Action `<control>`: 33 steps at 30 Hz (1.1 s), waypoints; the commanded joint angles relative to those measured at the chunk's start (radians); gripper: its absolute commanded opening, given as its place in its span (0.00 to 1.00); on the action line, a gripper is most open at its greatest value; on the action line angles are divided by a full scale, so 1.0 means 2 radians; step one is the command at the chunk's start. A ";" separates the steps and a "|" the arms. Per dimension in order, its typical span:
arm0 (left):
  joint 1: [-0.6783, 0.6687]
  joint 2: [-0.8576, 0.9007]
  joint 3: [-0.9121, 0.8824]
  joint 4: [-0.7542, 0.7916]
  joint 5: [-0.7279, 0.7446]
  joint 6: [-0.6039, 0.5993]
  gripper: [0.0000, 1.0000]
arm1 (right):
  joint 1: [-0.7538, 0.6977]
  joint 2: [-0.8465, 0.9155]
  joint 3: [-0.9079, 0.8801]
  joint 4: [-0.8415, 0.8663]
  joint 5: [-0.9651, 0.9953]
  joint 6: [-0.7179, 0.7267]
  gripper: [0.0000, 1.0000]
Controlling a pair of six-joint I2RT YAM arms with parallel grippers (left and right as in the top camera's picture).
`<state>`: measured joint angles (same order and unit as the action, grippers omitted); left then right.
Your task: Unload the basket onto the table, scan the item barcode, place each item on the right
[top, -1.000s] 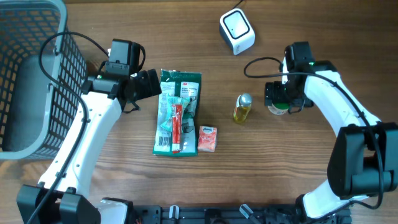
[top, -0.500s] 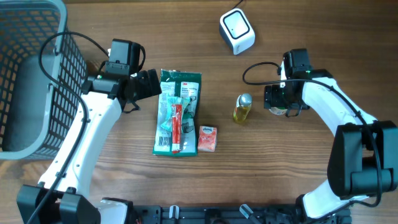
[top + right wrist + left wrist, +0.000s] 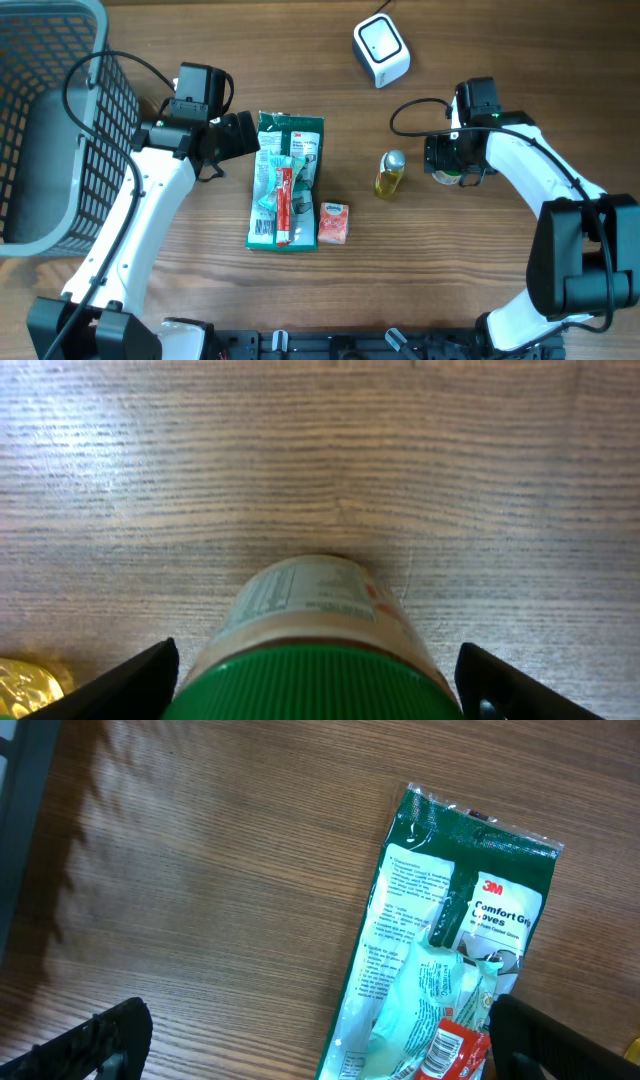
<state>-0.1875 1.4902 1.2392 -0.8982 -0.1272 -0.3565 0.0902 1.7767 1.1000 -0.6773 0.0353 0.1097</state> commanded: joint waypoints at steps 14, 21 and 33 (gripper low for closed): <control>0.002 -0.004 0.008 0.000 -0.004 0.006 1.00 | 0.001 0.008 0.088 -0.100 0.010 -0.019 0.62; 0.002 -0.004 0.008 -0.001 -0.004 0.006 1.00 | 0.001 0.006 0.138 -0.160 -0.017 -0.015 0.61; 0.002 -0.004 0.008 0.000 -0.004 0.006 1.00 | 0.001 0.006 0.138 -0.150 -0.086 0.012 0.61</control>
<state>-0.1875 1.4902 1.2392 -0.8982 -0.1268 -0.3565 0.0902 1.7844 1.3582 -0.9802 -0.0998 0.1036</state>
